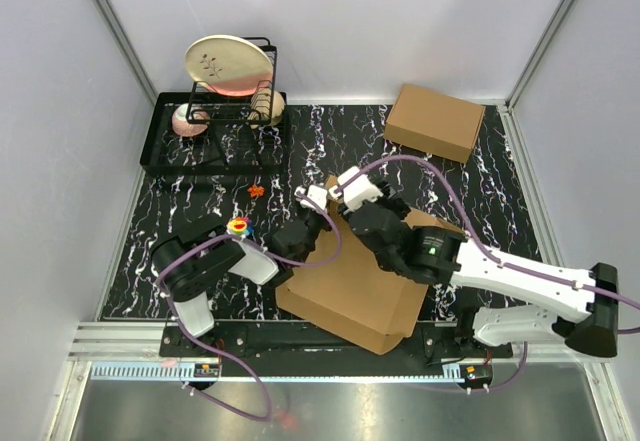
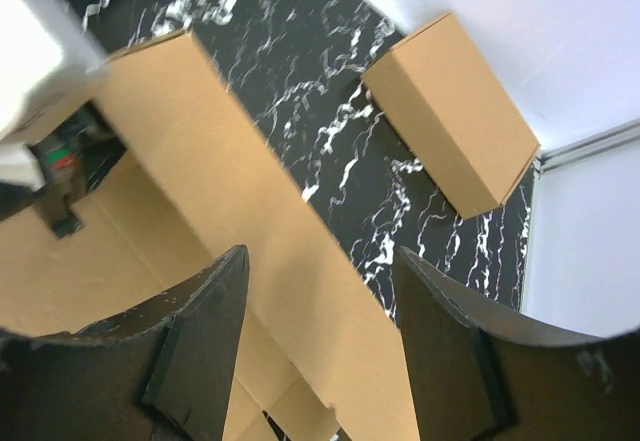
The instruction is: Fold the paper box
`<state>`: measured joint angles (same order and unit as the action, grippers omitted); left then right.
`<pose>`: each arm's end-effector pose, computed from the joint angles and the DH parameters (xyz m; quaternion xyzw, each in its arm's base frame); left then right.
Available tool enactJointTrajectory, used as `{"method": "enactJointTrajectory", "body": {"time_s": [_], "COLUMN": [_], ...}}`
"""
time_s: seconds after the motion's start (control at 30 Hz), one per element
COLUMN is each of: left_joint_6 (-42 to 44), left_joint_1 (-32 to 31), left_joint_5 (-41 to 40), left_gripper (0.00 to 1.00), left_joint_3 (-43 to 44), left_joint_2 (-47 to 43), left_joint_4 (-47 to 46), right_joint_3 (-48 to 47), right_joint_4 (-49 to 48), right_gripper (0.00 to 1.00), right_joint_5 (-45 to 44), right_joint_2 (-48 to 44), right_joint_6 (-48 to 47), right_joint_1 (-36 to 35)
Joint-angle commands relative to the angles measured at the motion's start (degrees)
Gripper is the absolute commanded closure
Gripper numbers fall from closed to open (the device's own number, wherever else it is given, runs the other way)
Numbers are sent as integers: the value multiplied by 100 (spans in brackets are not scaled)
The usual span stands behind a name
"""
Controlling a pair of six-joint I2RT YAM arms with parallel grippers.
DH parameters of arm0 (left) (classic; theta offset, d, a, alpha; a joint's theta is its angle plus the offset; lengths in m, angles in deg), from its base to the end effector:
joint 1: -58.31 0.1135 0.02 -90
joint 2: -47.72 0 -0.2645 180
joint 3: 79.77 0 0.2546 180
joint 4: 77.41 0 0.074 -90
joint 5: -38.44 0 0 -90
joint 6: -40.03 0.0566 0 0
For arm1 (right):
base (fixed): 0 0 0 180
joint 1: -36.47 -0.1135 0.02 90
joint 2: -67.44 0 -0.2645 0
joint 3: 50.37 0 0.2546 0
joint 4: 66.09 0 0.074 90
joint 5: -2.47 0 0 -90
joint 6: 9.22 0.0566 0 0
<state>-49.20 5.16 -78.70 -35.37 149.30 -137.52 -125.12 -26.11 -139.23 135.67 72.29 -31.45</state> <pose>0.2217 -0.2528 0.1650 0.1519 0.6739 -0.1660 0.7037 0.1411 0.2297 0.3279 -0.3279 0.7505 -0.1222 0.5605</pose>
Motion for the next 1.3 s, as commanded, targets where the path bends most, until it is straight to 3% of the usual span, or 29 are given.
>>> {"method": "enactJointTrajectory", "body": {"time_s": [0.0, 0.17, 0.33, 0.47, 0.6, 0.7, 0.83, 1.03, 1.27], "left_joint_6": [-446, -623, -763, -903, -1456, -1782, -1958, -2081, -2002], "left_joint_1": [-126, -152, -240, -240, -91, 14, 32, 32, 32], "left_joint_5": [-1126, -1829, -2454, -2244, -1866, -1892, -2006, -2322, -2340], "left_gripper": [100, 100, 100, 100, 100, 100, 100, 100, 100], "left_joint_3": [-123, -115, 280, 474, 939, 1212, 1178, 1107, 1011], "left_joint_2": [-393, -630, -832, -991, -1070, -913, -921, -886, -912], "left_joint_4": [-627, -63, 1386, 2300, 3949, 4436, 4517, 4684, 4526], "right_joint_3": [-146, -154, -189, -268, -260, -146, 213, 881, 1023], "right_joint_4": [-893, -1114, -676, 0, 142, 160, 397, 749, 495], "right_gripper": [34, 33, 32, 32, 33, 37, 45, 46, 45], "right_joint_5": [-770, -1175, -1009, -448, -209, -270, -358, -359, -129], "right_joint_2": [-591, -723, -924, -1057, -1136, -1180, -1277, -1567, -1242], "right_joint_6": [304, 505, 1393, 2174, 2308, 2291, 2562, 3389, 3206], "right_joint_1": [-37, 103, 331, 1059, 1508, 1641, 1650, 2027, 2310]}}
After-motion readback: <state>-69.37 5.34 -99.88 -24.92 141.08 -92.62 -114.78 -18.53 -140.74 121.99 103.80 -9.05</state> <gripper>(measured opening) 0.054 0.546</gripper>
